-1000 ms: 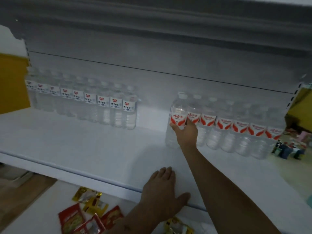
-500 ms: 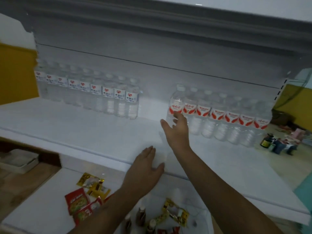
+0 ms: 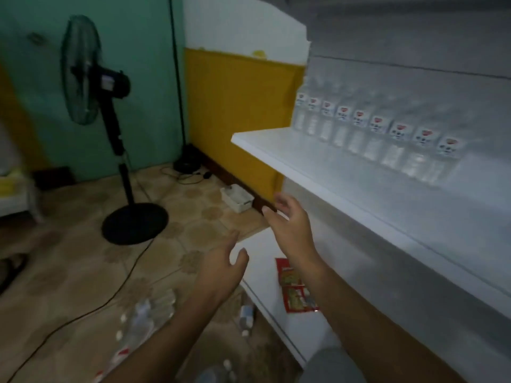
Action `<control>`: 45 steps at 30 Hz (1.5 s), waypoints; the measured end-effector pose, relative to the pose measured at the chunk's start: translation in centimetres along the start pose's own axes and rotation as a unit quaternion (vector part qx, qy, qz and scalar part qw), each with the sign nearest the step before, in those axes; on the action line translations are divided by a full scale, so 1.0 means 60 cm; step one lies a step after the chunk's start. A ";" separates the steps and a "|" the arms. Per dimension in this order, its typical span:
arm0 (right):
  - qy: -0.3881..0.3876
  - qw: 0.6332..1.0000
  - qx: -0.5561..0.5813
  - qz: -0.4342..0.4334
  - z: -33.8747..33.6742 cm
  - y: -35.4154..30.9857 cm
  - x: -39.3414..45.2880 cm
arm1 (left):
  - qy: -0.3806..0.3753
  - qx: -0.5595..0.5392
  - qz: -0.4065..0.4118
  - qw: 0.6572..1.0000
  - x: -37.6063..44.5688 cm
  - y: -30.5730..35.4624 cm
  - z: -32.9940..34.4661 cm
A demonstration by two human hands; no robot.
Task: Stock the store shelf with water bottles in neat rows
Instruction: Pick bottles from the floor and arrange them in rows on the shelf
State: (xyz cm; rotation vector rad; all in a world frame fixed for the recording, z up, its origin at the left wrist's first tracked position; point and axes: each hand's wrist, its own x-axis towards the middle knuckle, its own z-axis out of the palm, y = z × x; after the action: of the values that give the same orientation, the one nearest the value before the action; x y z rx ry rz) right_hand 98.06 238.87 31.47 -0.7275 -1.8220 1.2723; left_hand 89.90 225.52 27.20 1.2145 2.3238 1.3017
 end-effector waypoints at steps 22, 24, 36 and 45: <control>-0.362 0.890 -0.200 0.190 0.442 0.579 -0.151 | -0.005 -0.038 -0.429 0.902 -0.096 -0.561 0.099; -0.430 0.858 -0.243 0.144 0.476 0.642 -0.166 | -0.014 -0.043 -0.454 0.890 -0.105 -0.604 0.126; -0.670 0.562 -0.443 -0.199 0.593 0.867 -0.229 | -0.048 -0.059 -0.545 0.835 -0.158 -0.772 0.200; -0.642 0.541 -0.463 -0.285 0.605 0.864 -0.225 | -0.101 -0.011 -0.568 0.817 -0.196 -0.784 0.237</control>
State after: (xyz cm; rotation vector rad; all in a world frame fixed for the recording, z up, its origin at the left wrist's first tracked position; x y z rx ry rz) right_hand 75.46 227.44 -28.08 0.7100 -3.5536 0.0423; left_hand 78.79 212.79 -20.41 -0.1693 2.1612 0.6689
